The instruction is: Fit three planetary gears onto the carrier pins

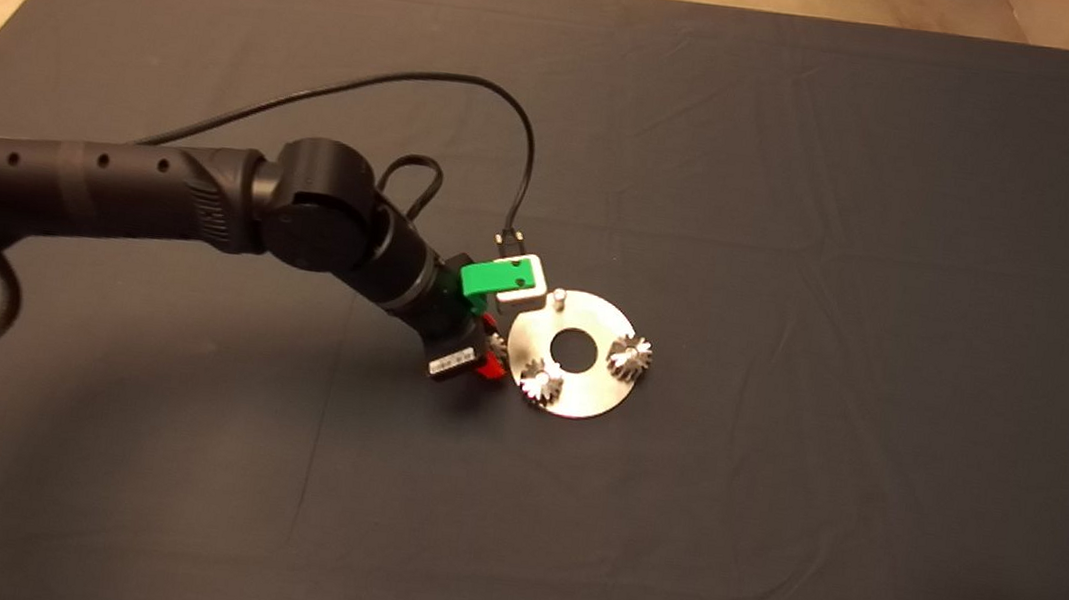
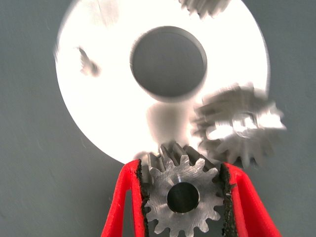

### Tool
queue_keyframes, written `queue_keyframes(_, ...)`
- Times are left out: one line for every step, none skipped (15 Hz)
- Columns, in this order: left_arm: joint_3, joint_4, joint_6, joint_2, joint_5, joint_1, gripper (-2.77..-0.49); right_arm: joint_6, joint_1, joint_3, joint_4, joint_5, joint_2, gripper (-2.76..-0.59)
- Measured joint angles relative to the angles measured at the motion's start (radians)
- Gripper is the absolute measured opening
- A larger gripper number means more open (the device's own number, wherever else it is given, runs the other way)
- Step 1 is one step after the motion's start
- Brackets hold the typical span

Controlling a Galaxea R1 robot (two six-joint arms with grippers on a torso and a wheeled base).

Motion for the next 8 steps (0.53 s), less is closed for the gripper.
queue_keyframes(-0.027,0.001,-0.001,0.023,0.002,-0.009,-2.67,0.0,0.0,0.0,0.0,0.001,-0.002,-1.02)
queue_keyframes(-0.053,0.001,-0.001,0.041,0.0,-0.019,-2.67,0.0,0.0,0.0,0.0,0.0,-0.011,-1.02)
queue_keyframes(-0.078,0.001,0.001,0.057,0.001,-0.027,-2.67,0.0,0.004,0.0,0.0,-0.001,-0.019,-1.02)
queue_keyframes(-0.099,0.001,0.004,0.068,0.004,-0.033,-2.66,-0.001,0.006,0.001,0.0,-0.001,-0.019,-1.02)
queue_keyframes(-0.12,0.001,0.009,0.076,0.009,-0.037,-2.67,-0.004,0.006,0.001,0.0,0.0,-0.018,-1.02)
queue_keyframes(-0.143,0.0,0.028,0.086,0.017,-0.039,-2.67,-0.004,0.006,0.001,0.0,-0.001,-0.018,-1.02)
queue_keyframes(-0.16,-0.006,0.054,0.094,0.019,-0.042,-2.67,-0.004,0.006,0.001,0.0,-0.001,-0.018,-1.02)
queue_keyframes(-0.181,-0.011,0.071,0.107,0.026,-0.048,-2.68,-0.004,0.006,0.001,0.0,0.0,-0.015,-1.02)
